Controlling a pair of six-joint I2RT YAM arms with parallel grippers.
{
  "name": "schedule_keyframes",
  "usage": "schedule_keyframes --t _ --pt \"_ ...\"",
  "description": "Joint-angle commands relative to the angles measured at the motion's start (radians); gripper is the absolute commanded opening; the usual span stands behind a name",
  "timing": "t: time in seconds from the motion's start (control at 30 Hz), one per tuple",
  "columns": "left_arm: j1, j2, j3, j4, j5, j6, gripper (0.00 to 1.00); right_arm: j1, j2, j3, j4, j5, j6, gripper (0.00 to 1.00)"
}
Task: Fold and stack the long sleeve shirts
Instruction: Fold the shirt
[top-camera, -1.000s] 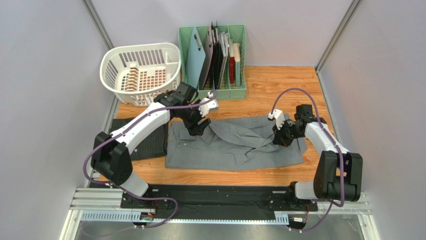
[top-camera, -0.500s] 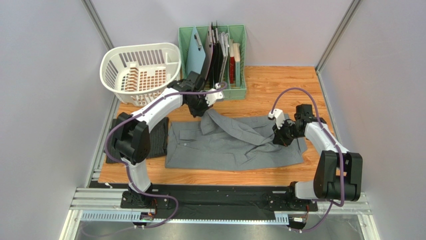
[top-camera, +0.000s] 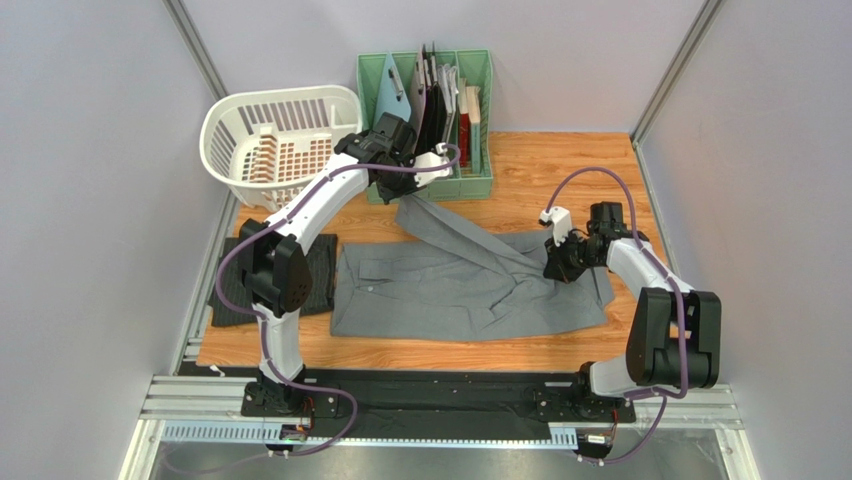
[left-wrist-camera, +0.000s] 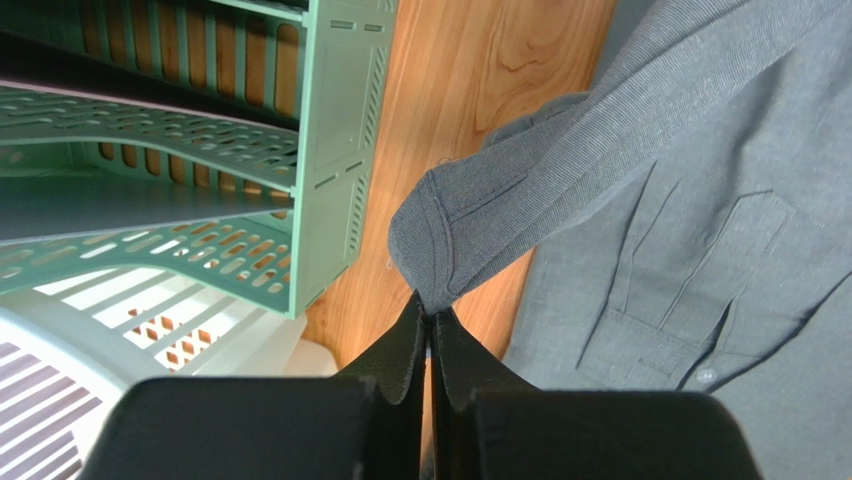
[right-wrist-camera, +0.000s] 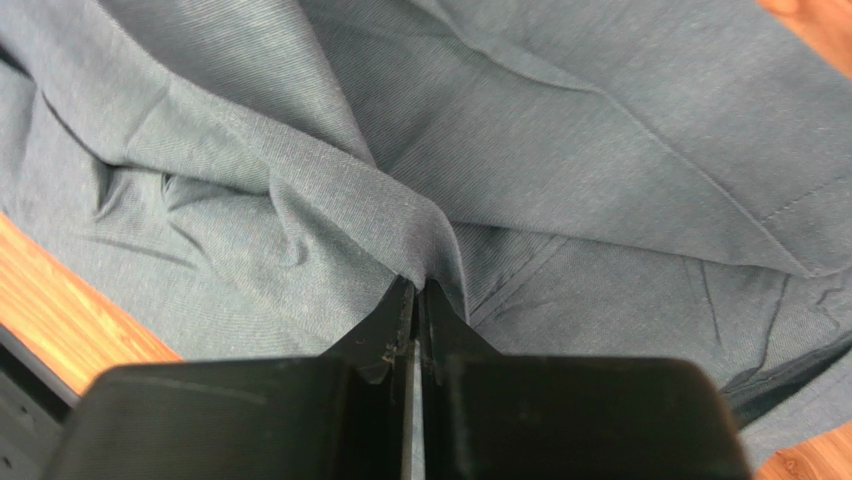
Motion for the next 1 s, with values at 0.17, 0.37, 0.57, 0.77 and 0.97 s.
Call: schedule_keyframes --t 0.17,0.37,0.57,0.77,0.97 --pt "-0.027 -0.049 0.043 0.013 -0.068 0.046 0.00 -0.004 -0.070 -0.035 0.085 0.097 0.130 0.35" --pt "-0.039 -0.009 0.132 0.058 -0.106 0.009 0.00 -0.007 -0.085 -0.049 0.034 0.143 0.089 0.09" --pt "-0.071 0.000 0.178 0.068 -0.077 0.031 0.00 -0.027 -0.088 -0.067 -0.023 0.177 0.030 0.02" --pt "-0.122 0.003 0.152 0.139 -0.112 0.068 0.00 -0.104 -0.070 -0.108 -0.099 0.225 -0.029 0.01" --pt "-0.183 -0.003 0.131 0.225 -0.156 0.103 0.00 -0.156 -0.145 -0.145 -0.159 0.206 -0.063 0.01"
